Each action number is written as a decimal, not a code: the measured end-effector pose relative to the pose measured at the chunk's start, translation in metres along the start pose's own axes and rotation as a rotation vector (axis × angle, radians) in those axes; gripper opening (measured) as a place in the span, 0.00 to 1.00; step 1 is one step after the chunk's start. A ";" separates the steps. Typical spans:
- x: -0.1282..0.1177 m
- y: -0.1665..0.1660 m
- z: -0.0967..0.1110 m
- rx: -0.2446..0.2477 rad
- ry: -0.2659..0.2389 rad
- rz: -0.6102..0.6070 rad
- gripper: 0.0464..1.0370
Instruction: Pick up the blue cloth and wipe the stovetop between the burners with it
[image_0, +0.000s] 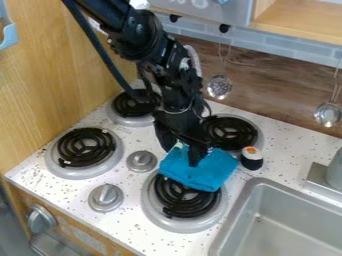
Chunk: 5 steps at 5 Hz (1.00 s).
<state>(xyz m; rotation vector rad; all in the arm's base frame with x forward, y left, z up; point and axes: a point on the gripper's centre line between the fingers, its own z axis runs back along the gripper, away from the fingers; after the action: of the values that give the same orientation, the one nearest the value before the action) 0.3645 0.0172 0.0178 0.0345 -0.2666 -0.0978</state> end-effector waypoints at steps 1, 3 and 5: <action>0.006 0.001 -0.008 0.010 -0.011 0.017 0.97; 0.011 0.004 -0.028 0.026 -0.014 0.073 0.97; 0.011 0.000 -0.038 -0.001 -0.022 0.128 0.63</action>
<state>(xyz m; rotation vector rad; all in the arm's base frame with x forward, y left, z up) 0.3851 0.0166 -0.0155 0.0150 -0.2897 0.0290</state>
